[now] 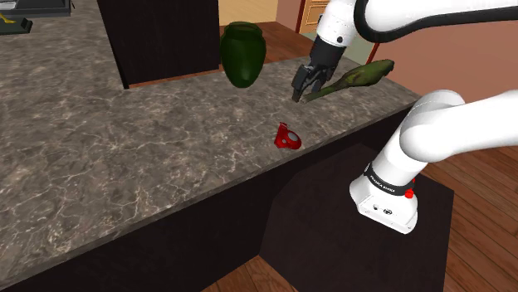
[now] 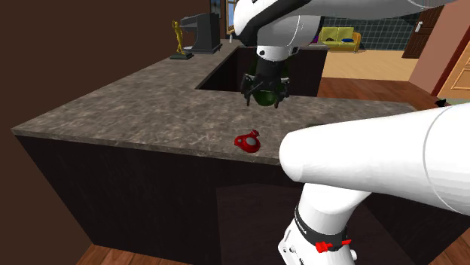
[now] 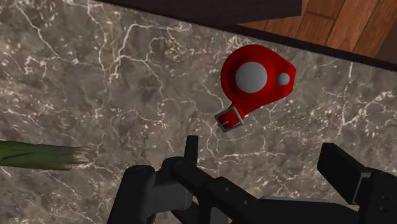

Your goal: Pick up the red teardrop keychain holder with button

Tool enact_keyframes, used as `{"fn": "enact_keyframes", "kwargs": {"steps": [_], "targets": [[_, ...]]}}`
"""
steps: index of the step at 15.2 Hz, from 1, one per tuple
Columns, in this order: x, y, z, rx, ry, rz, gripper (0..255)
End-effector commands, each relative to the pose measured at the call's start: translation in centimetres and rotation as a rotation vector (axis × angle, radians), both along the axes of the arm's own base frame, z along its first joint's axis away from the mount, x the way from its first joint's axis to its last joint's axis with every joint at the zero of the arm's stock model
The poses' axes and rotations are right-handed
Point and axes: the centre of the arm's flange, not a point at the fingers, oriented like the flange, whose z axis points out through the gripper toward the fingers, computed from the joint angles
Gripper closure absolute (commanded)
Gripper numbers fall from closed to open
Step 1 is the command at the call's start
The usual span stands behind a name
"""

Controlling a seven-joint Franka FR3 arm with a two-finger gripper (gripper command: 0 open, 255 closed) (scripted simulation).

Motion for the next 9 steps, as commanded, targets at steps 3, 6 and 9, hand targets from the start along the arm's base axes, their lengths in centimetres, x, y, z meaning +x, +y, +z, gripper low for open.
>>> {"fn": "enact_keyframes", "kwargs": {"steps": [3, 6, 9], "targets": [[1.0, 1.8, -5.1, -0.018, -0.041, -0.103, 0], [1.8, 3.0, -8.9, -0.033, -0.068, -0.177, 0], [2.0, 3.3, -10.6, -0.035, -0.073, -0.191, 0]]}}
